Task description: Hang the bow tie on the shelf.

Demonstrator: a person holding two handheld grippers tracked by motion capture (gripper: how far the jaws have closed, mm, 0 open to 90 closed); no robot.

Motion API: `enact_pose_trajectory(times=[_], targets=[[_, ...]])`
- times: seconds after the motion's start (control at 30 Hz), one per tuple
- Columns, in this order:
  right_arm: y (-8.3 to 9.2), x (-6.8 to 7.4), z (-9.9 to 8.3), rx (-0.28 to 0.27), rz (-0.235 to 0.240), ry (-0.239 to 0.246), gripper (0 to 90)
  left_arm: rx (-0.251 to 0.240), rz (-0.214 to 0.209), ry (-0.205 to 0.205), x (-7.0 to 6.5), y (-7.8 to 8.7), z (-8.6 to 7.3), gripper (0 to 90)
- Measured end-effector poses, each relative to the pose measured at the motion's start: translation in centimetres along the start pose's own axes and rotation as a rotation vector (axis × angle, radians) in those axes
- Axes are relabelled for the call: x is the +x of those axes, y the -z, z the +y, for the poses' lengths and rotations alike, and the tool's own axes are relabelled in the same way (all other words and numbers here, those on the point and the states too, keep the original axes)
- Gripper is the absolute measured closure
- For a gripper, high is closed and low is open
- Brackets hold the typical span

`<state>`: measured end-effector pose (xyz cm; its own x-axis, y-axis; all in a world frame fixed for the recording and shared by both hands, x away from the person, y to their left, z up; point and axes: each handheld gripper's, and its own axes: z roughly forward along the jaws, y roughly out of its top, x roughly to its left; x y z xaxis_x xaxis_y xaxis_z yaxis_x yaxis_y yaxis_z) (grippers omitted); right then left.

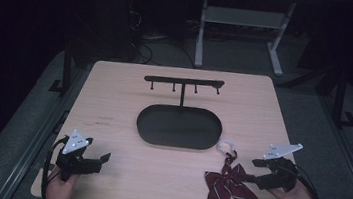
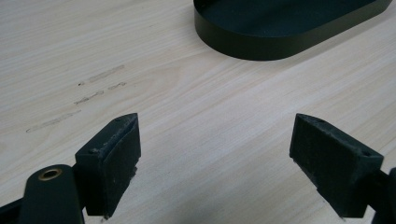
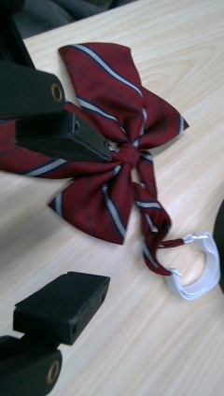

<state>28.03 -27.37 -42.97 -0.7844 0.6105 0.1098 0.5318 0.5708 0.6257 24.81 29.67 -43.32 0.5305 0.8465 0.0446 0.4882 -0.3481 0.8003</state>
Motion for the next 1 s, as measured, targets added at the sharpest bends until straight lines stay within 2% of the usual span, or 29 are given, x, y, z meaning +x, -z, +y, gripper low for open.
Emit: enact_pose_trajectory(times=[0.13, 0.2, 0.33, 0.63, 1.0], targets=[[0.0, 0.3, 1.1, 0.008, -0.015, 0.011, 35.1, -0.001, -0.001, -0.002, 0.0, 0.0, 0.0, 16.1], [-0.1, 0.4, 1.9, 0.016, -0.022, 0.039, 36.4, -0.005, 0.001, 0.0, 0.0, 0.0, 0.0, 16.1], [-0.2, 0.3, 2.8, 0.038, -0.024, 0.031, 37.2, -0.007, 0.003, 0.004, 0.0, 0.1, 0.0, 16.1], [-0.8, -1.1, 4.9, 0.081, -0.035, 0.022, 41.0, -0.009, -0.001, 0.005, 0.0, 0.0, 0.0, 16.1], [-2.0, -2.1, 7.2, 0.117, -0.036, 0.036, 42.1, -0.008, 0.003, 0.01, 0.0, 0.1, 0.0, 16.1]])
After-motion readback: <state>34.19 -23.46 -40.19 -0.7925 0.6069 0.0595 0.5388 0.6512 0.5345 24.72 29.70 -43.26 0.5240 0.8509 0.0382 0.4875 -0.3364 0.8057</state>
